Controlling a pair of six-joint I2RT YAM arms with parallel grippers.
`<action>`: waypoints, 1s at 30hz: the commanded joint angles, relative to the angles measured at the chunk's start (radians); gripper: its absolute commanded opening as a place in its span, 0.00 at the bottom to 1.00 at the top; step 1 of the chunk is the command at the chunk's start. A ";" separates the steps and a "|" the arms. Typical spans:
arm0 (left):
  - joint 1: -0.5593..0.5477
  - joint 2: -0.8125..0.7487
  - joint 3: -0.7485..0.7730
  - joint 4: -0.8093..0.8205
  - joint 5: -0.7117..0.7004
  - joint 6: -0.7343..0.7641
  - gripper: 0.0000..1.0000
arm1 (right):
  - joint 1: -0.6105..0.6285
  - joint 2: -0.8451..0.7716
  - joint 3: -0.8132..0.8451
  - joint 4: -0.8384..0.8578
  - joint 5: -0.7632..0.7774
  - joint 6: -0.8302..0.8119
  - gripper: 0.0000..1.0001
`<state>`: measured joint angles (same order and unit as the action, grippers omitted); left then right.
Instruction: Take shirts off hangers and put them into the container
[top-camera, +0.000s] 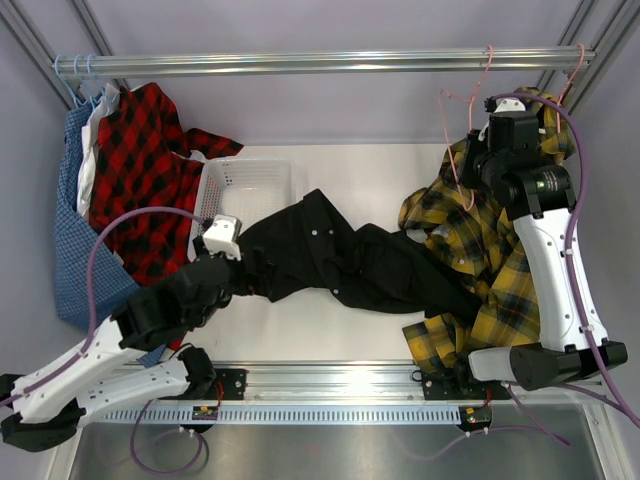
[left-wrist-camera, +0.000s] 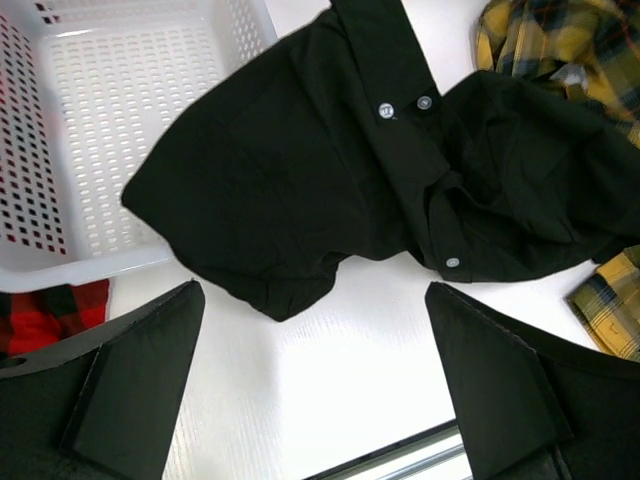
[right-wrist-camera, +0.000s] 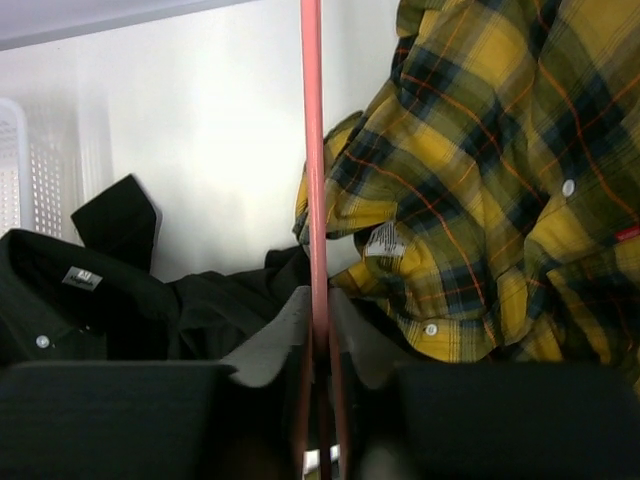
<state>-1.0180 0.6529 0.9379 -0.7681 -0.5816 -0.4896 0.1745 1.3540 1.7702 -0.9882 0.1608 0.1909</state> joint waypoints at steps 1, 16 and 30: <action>0.001 0.104 0.036 0.133 0.052 0.034 0.99 | -0.004 -0.065 -0.026 0.011 -0.038 -0.004 0.27; -0.059 0.824 0.344 0.397 0.144 -0.035 0.99 | -0.004 -0.486 -0.254 -0.066 -0.112 0.062 0.99; -0.060 1.337 0.535 0.403 0.101 -0.118 0.99 | -0.006 -0.705 -0.466 -0.072 -0.256 0.064 0.99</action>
<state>-1.0790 1.9556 1.4170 -0.4198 -0.4702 -0.5777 0.1734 0.6628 1.3296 -1.0466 -0.0284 0.2459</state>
